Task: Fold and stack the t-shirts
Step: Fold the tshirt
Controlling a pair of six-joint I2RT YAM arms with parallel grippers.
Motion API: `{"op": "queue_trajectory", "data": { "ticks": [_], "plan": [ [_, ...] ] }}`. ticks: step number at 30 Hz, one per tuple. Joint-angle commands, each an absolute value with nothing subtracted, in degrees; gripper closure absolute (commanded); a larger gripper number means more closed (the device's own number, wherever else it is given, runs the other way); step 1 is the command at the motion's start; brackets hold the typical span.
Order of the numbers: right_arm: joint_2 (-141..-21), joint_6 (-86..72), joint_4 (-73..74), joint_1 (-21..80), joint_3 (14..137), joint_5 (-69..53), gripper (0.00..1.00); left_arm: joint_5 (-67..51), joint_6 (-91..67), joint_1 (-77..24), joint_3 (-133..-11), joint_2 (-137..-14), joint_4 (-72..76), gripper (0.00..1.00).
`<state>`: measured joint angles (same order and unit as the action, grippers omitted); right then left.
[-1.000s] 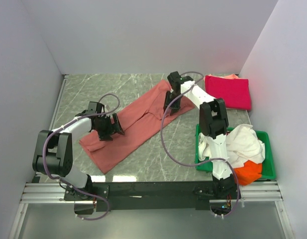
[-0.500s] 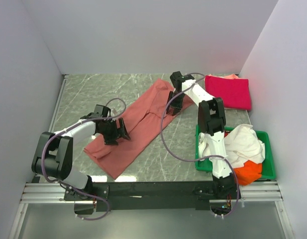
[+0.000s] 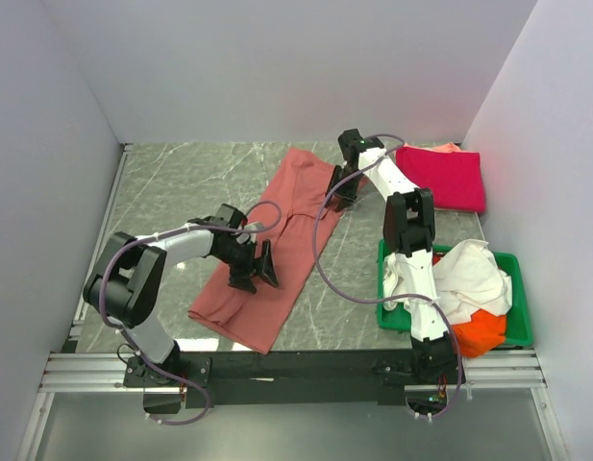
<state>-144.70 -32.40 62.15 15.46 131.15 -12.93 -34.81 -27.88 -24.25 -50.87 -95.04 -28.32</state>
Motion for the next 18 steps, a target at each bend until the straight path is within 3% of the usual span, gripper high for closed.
{"op": "queue_trajectory", "data": {
  "ticks": [1,9,18],
  "plan": [
    [-147.74,-32.78,59.51,15.03,132.63,-11.34,0.54,-39.02,-24.35,-25.93,-52.03,-97.03,-30.32,0.13],
    [-146.61,-32.26,56.96,14.50,133.33,-14.85,0.54,-42.19,-22.15,-27.25,-56.32,-96.69,-31.99,0.13],
    [-140.55,-28.48,54.05,14.33,133.69,-23.29,0.49,-32.53,-23.21,-26.98,-62.14,-87.73,-32.87,0.13]
  ]
}}
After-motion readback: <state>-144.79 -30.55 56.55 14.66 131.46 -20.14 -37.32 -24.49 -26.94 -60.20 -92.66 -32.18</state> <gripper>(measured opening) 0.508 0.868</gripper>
